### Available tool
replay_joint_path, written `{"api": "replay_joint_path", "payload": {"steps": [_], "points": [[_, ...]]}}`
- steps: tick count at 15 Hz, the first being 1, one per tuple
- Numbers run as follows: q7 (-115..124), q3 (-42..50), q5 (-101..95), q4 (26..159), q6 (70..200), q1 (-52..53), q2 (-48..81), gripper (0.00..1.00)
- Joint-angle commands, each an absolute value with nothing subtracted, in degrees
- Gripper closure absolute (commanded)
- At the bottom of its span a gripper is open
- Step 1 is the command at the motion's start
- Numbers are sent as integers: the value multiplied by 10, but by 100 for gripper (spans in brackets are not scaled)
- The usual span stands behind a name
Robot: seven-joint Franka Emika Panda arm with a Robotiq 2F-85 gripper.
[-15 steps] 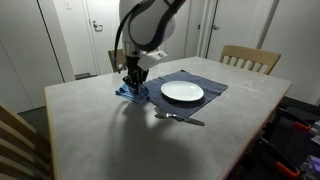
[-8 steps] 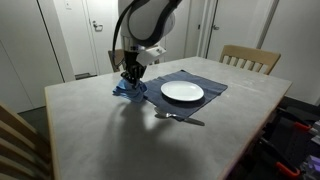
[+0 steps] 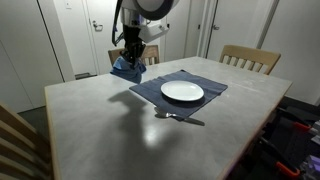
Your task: Use the blue towel to wipe the white plate
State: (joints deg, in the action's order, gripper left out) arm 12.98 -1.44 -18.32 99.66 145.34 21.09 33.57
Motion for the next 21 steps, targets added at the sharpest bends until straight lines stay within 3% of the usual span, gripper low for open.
{"api": "replay_joint_path", "payload": {"steps": [1, 7, 15, 21], "points": [[115, -6, -216, 1121, 1536, 201, 246, 98], [128, 29, -243, 1284, 1678, 184, 155, 98], [71, 12, -166, 1357, 1644, 110, 148, 98], [-80, -82, -24, 1334, 1587, 44, 189, 98]]}}
